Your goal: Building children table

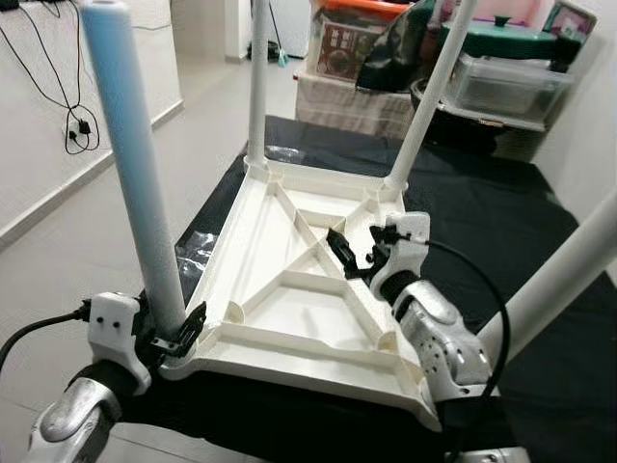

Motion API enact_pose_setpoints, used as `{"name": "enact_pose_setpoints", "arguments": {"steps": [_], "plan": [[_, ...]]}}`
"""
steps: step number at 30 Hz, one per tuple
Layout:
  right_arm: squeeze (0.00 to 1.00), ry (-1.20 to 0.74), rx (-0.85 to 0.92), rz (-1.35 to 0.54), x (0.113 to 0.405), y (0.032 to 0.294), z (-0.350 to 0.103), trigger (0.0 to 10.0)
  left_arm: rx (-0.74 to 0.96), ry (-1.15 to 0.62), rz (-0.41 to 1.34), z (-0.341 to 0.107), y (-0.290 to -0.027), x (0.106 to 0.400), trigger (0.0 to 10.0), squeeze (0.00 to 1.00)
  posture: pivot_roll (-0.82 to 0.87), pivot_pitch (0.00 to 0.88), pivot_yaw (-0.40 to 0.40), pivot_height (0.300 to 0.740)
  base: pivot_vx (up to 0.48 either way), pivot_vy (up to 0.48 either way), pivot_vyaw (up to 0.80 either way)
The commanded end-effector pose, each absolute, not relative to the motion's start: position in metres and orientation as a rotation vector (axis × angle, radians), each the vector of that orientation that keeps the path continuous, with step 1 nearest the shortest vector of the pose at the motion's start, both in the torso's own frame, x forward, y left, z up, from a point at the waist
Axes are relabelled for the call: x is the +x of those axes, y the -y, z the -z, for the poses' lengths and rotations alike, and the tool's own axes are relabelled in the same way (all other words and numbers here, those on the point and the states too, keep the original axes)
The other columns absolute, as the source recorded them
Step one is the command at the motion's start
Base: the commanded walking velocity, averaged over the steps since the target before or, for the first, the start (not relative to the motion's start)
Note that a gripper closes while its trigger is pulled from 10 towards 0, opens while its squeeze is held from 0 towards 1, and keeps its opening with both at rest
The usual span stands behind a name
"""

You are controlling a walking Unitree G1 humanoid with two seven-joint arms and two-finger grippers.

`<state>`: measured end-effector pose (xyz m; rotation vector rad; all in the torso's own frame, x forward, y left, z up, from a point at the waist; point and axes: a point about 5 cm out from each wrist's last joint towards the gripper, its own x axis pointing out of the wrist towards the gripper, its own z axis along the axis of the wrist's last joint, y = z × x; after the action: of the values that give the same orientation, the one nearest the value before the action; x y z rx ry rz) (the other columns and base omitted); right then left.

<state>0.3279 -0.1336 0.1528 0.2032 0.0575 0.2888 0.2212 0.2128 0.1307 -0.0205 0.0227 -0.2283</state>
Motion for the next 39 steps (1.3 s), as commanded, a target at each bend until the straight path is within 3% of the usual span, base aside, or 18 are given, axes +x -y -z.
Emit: {"name": "enact_pose_setpoints", "arguments": {"steps": [1,6,11,28,39], "plan": [[0.00,-0.080,0.205,-0.213,0.329,0.149,-0.149,10.0,-0.014,-0.047,0.223,-0.127,-0.215,0.221,10.0,0.00,0.08,0.000,-0.127,0.740,0.000,0.000,0.00],[0.00,-0.105,0.282,0.145,0.336,0.196,-0.141,10.0,-0.008,-0.042,0.207,-0.129,-0.221,0.221,10.0,0.00,0.08,0.000,-0.128,0.740,0.346,0.000,0.00],[0.00,-0.137,0.354,0.272,0.335,0.211,-0.133,10.0,-0.001,-0.044,0.199,-0.129,-0.224,0.221,10.0,0.00,0.08,0.000,-0.129,0.740,0.368,0.000,0.00],[0.00,-0.177,0.369,0.331,0.334,0.213,-0.123,10.0,0.019,-0.041,0.167,-0.131,-0.236,0.219,10.0,0.00,0.09,0.000,-0.135,0.740,0.401,0.000,0.00],[0.00,-0.181,0.324,0.545,0.324,0.233,-0.120,10.0,0.010,-0.024,0.183,-0.131,-0.226,0.219,10.0,0.00,0.08,0.000,-0.136,0.740,0.000,0.000,0.00]]}}
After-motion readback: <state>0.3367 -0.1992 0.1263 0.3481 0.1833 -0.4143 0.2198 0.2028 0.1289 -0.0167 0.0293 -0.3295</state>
